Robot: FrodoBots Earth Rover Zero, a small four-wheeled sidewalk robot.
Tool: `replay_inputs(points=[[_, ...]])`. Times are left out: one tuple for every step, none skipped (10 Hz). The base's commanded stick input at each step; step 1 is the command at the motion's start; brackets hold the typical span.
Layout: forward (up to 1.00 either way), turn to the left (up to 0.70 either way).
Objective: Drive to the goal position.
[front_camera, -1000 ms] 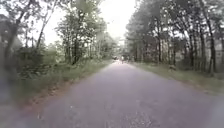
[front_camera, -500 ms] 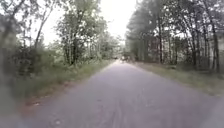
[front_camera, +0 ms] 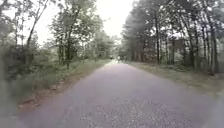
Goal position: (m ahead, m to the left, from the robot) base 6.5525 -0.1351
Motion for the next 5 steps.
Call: replay_inputs(points=[[0.7, -0.14], [0.7, -0.14], [0.7, -0.14], [0.7, -0.09], [0.7, 0.0]])
